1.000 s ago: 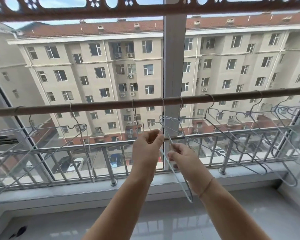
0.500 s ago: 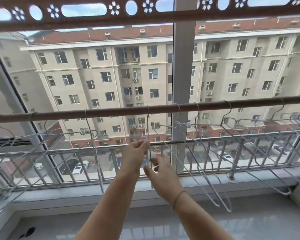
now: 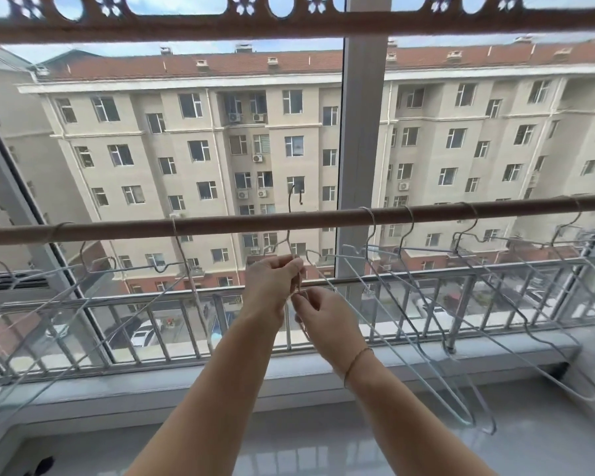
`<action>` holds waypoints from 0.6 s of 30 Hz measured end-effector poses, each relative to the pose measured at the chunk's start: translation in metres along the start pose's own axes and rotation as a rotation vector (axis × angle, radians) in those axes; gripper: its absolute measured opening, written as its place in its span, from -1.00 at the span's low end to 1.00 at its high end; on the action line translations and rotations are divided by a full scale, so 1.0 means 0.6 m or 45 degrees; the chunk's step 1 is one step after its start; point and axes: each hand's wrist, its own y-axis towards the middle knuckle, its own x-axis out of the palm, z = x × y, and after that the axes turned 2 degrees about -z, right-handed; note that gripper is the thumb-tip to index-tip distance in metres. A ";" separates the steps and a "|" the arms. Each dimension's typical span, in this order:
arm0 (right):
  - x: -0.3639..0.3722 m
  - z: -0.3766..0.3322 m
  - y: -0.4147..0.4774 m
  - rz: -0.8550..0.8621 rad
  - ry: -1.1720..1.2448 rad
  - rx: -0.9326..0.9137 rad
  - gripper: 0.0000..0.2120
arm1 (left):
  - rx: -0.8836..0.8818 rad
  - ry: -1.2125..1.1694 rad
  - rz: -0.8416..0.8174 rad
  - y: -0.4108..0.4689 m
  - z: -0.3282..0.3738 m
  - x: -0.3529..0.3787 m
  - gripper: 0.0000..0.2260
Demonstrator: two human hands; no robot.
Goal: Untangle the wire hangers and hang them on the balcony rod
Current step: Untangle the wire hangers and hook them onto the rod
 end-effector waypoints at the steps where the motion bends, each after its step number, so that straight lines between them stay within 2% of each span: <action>1: 0.001 0.002 0.000 -0.016 -0.001 -0.001 -0.65 | -0.014 0.025 -0.005 0.002 -0.005 -0.003 -0.93; 5: 0.010 0.037 -0.013 -0.104 0.026 0.095 -0.69 | -0.099 0.141 -0.027 -0.005 -0.051 -0.032 -0.86; 10: 0.002 0.097 -0.024 -0.061 0.007 0.128 -0.84 | -0.217 0.403 -0.064 -0.034 -0.119 -0.097 -0.84; 15: 0.005 0.138 -0.034 -0.118 -0.181 0.115 -0.70 | -0.233 0.681 -0.139 -0.061 -0.164 -0.151 -0.82; 18: 0.007 0.156 -0.050 -0.247 -0.311 0.080 -0.65 | -0.207 0.789 -0.170 -0.073 -0.171 -0.172 -0.83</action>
